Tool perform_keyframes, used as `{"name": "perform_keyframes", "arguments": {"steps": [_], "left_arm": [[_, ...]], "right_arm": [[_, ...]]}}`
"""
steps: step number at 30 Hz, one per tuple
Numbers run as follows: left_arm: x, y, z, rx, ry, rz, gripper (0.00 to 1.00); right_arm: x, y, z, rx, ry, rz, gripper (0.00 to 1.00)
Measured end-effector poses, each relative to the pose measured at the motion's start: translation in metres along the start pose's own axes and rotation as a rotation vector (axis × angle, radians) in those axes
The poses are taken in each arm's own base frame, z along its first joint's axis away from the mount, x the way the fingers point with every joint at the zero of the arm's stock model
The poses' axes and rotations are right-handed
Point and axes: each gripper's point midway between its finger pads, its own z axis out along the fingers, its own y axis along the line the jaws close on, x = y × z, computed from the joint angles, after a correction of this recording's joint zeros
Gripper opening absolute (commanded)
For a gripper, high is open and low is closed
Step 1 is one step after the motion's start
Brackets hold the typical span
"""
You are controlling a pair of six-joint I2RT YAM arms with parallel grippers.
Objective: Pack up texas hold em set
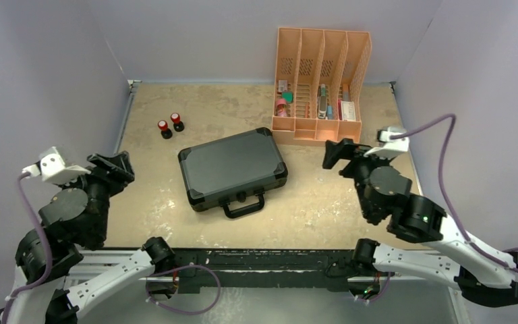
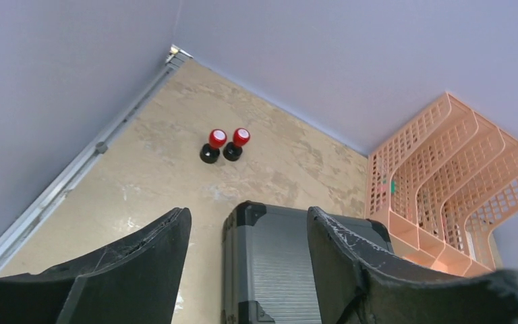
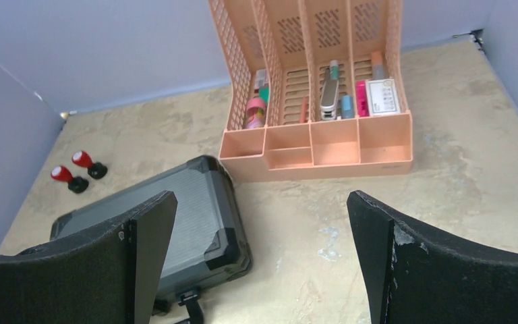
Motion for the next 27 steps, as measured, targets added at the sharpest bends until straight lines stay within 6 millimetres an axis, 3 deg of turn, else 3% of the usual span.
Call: {"name": "perform_keyframes", "arguments": {"steps": [8, 27], "left_arm": [[-0.018, 0.025, -0.012, -0.031, -0.039, -0.029, 0.72], [-0.005, 0.024, -0.009, -0.032, -0.013, 0.012, 0.74]], "right_arm": [[-0.025, -0.036, -0.016, 0.058, -0.055, 0.073, 0.99], [-0.014, -0.035, -0.015, 0.05, -0.038, 0.067, 0.99]]}}
